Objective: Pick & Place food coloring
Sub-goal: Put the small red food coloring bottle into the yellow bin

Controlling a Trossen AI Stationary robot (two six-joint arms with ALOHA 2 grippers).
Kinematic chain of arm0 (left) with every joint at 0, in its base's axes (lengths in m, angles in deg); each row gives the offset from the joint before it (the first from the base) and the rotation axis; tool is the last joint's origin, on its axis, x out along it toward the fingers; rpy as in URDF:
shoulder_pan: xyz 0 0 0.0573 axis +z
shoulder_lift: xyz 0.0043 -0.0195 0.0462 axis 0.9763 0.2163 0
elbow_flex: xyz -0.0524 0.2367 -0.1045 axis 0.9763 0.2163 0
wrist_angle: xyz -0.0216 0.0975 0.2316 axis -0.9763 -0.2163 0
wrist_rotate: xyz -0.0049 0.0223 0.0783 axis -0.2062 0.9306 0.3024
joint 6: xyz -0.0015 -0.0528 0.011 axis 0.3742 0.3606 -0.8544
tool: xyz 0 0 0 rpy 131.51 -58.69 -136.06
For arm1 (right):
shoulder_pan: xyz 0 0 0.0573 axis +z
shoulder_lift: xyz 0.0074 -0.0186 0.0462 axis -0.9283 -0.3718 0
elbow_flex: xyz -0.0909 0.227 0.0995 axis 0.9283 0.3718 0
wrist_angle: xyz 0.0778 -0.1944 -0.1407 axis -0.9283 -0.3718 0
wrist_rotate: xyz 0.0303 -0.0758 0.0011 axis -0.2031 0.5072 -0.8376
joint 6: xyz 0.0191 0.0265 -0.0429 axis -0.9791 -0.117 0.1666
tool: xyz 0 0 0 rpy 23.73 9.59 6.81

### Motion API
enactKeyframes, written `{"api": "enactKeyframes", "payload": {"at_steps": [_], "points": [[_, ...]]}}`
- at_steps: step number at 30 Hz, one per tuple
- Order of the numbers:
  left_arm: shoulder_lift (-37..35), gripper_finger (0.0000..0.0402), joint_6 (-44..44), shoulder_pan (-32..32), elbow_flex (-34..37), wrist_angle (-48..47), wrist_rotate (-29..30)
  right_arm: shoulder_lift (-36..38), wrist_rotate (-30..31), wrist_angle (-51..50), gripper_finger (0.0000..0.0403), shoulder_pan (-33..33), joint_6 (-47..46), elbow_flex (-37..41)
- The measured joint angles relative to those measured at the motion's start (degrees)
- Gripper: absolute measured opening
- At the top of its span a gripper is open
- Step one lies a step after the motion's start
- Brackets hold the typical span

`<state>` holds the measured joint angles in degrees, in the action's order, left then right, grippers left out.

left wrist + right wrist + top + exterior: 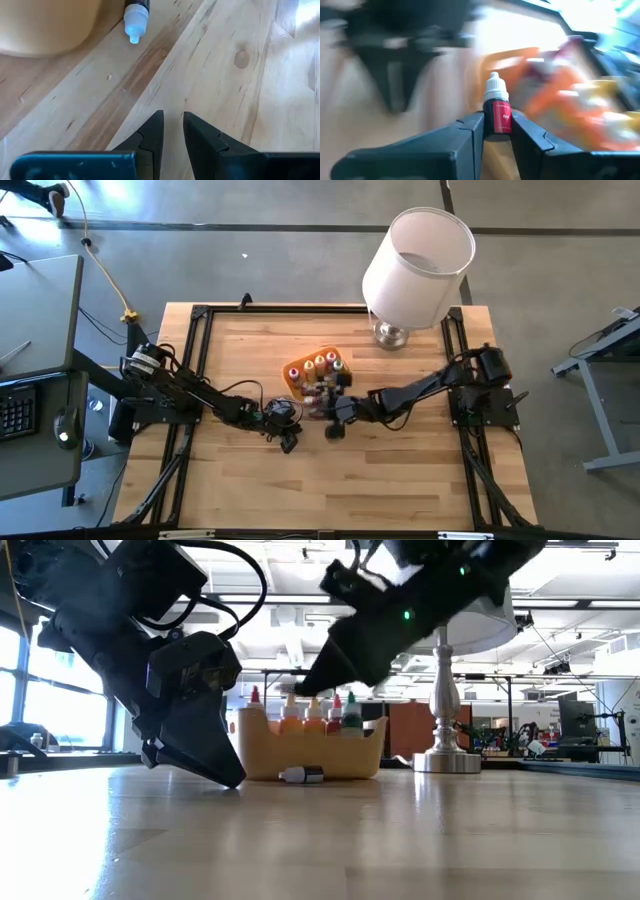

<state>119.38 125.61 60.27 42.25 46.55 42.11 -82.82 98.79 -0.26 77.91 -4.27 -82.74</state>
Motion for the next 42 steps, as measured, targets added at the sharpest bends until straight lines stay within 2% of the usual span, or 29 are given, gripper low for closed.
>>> {"api": "enactKeyframes", "payload": {"at_steps": [4,9,16,21,24,30,35,42], "points": [[0.00,0.0073,-0.04,-0.02,0.00,0.12,0.33,1.81,1.17,-3.16,0.0079,-2.98,-2.40,-0.16],[0.02,0.0073,-0.17,-0.02,0.00,0.14,0.48,1.09,-5.45,-6.53,0.0083,-6.68,-2.59,-0.01],[0.04,0.0073,-0.20,0.00,0.00,0.12,0.85,0.72,-8.01,-9.38,0.0091,-9.27,-1.24,-0.05],[0.04,0.0073,-0.20,0.00,0.00,0.07,1.29,0.72,-9.17,-8.78,0.0119,-8.17,3.90,-0.05],[0.04,0.0073,-0.21,0.00,0.00,0.07,1.32,0.72,-9.54,-8.84,0.0135,-6.88,3.74,-0.05],[0.04,0.0073,-0.22,-0.01,-0.02,-0.07,3.26,0.72,-16.72,-6.46,0.0144,-2.93,1.63,-0.05],[0.04,0.0073,-0.22,0.02,-0.02,0.10,8.63,-0.09,-11.18,-6.16,0.0143,-0.02,1.54,-0.11],[0.05,0.0073,-0.16,0.02,-0.03,0.21,9.18,-5.93,-2.66,-2.51,0.0137,1.72,0.91,-0.09]]}}
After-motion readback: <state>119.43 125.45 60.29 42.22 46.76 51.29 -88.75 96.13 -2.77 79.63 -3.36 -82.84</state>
